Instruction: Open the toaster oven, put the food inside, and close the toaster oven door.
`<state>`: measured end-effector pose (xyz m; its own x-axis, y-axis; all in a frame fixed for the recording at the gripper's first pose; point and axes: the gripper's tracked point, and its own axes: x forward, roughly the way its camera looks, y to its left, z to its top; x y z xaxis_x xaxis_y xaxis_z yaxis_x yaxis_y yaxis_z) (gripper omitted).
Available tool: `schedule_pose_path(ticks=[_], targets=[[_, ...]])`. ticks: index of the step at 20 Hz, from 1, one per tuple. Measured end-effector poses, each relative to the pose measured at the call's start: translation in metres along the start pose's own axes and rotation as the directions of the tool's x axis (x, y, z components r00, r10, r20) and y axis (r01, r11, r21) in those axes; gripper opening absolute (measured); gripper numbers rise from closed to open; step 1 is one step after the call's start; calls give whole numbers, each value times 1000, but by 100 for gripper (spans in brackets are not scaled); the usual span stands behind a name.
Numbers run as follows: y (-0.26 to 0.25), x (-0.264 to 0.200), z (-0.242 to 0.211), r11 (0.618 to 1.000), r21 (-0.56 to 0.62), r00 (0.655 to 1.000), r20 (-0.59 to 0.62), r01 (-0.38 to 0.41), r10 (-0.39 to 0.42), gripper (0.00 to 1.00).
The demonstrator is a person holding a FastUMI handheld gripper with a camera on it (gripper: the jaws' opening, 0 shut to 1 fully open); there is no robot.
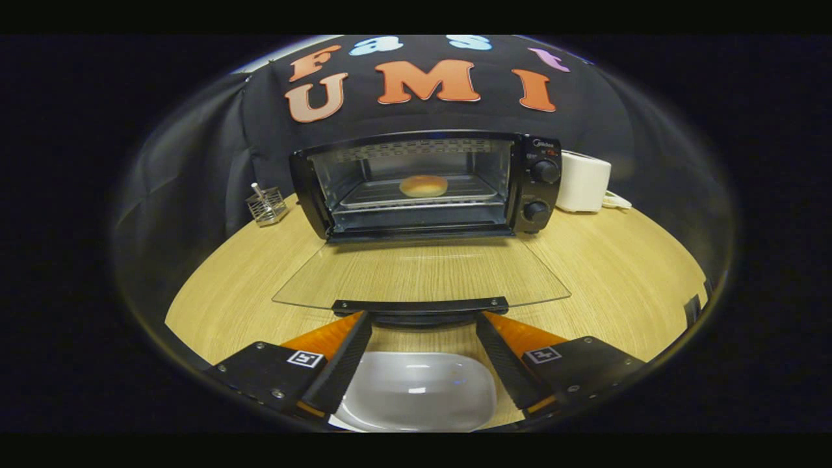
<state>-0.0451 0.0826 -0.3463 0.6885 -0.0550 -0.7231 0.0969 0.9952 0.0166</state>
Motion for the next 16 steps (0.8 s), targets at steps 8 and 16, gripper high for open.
schedule_pose_path(ticks=[8,16], targets=[[11,-6,88,992,-122,962,274,26,9,97],[19,27,147,990,-136,933,358,33,18,97]])
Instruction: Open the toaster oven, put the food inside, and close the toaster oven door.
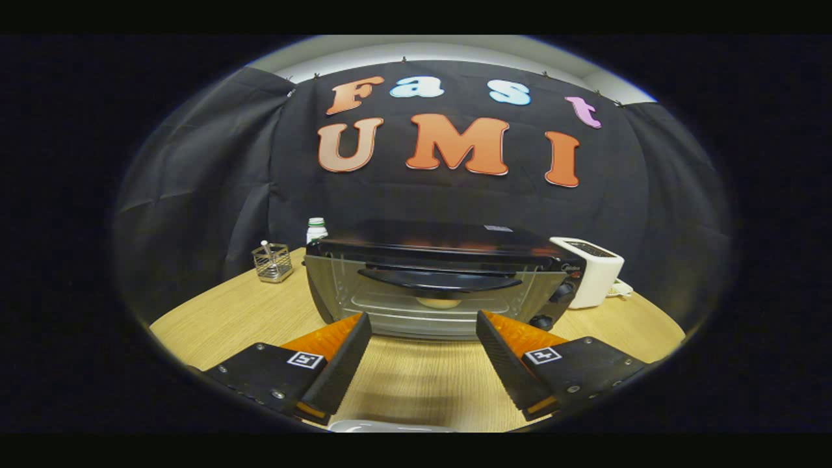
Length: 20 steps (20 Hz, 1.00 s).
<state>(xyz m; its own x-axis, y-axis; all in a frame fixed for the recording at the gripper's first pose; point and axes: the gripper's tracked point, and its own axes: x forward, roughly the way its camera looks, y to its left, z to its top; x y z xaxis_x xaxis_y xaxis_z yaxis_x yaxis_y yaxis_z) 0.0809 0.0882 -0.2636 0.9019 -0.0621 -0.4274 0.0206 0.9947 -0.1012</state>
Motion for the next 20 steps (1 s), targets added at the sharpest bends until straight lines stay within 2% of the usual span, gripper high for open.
schedule_pose_path(ticks=[5,7,11,15,20], targets=[[-9,30,26,999,-2,998,47,41,-41,97],[-16,35,30,997,-6,995,58,79,-79,97],[-17,35,31,996,-22,994,71,85,-83,100],[-10,19,31,999,11,997,62,36,-36,100],[-1,-35,50,998,41,990,132,-45,39,100]])
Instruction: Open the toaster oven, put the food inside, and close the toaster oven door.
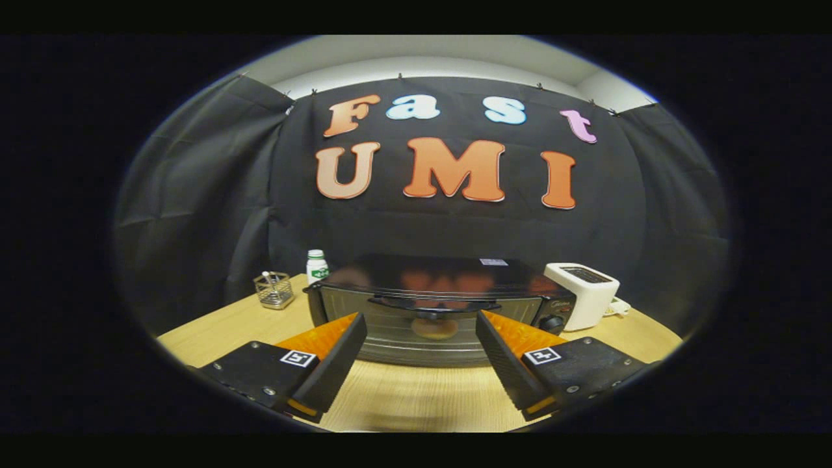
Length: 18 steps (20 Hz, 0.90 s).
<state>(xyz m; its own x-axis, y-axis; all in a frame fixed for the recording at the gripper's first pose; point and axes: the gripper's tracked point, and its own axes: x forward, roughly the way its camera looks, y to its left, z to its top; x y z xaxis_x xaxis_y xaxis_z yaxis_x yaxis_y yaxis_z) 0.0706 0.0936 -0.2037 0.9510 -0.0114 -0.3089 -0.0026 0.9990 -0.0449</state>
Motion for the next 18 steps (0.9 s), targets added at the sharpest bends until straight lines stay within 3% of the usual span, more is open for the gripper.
schedule_pose_path(ticks=[4,8,13,18], targets=[[-5,-53,22,998,26,997,46,-61,60,100],[-31,-106,42,997,27,992,105,-69,66,100],[-67,-157,54,998,39,981,186,-57,48,100],[-88,-177,53,1000,-4,962,271,10,-8,100]])
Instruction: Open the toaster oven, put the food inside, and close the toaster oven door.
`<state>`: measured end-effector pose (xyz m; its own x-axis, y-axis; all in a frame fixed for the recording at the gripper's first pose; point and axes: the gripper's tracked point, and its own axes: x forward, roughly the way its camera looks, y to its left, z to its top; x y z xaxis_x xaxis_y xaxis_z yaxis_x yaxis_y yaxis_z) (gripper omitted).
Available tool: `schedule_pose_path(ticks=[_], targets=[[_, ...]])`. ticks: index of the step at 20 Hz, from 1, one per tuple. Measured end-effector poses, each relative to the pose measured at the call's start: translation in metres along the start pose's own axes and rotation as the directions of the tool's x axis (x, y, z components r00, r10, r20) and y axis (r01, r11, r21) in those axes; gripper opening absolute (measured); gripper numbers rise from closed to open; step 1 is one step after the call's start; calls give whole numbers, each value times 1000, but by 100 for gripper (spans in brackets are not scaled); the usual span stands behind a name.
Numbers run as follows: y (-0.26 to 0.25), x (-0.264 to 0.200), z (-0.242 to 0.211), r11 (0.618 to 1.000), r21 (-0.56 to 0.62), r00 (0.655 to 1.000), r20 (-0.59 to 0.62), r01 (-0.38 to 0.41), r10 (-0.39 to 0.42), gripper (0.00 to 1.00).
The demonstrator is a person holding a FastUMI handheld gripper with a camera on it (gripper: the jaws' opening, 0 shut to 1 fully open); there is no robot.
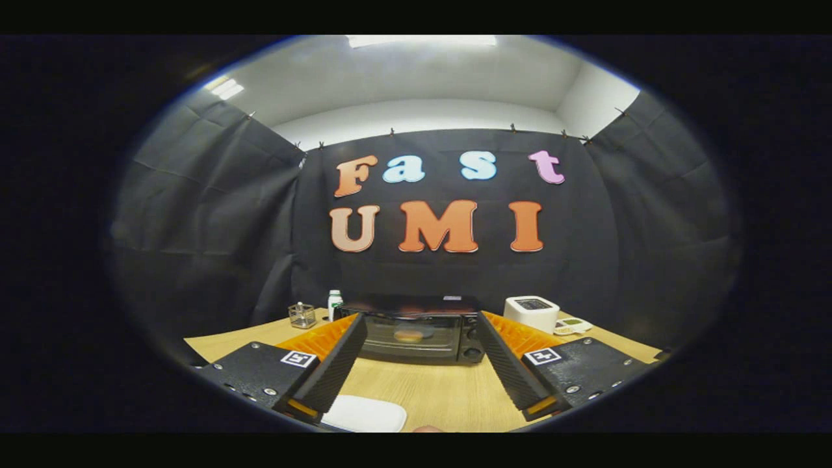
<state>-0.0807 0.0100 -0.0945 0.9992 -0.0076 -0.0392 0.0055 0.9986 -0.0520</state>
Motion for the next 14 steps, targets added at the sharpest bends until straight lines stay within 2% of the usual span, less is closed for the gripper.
schedule_pose_path(ticks=[2,8,14], targets=[[-4,0,6,1000,-5,999,31,28,-28,100],[9,-1,13,998,50,997,77,-24,20,100],[10,4,14,996,88,996,92,-10,2,100]])
